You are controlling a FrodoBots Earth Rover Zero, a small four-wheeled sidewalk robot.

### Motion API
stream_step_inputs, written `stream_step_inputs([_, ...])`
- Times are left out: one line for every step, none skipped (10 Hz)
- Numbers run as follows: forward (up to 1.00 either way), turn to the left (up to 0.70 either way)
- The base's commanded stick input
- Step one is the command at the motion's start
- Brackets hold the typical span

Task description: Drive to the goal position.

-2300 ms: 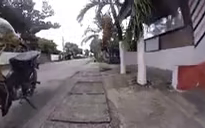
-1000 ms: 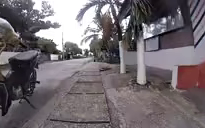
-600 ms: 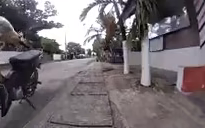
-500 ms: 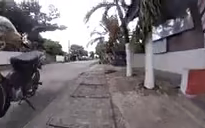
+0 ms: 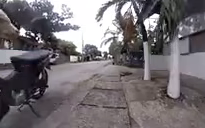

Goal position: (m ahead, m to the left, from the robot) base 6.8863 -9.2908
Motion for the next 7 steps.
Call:
stream_step_inputs([0.0,0.0])
stream_step_inputs([0.0,0.0])
stream_step_inputs([0.0,0.0])
stream_step_inputs([0.0,-0.26])
stream_step_inputs([0.0,-0.45])
stream_step_inputs([0.0,-0.45])
stream_step_inputs([0.0,-0.45])
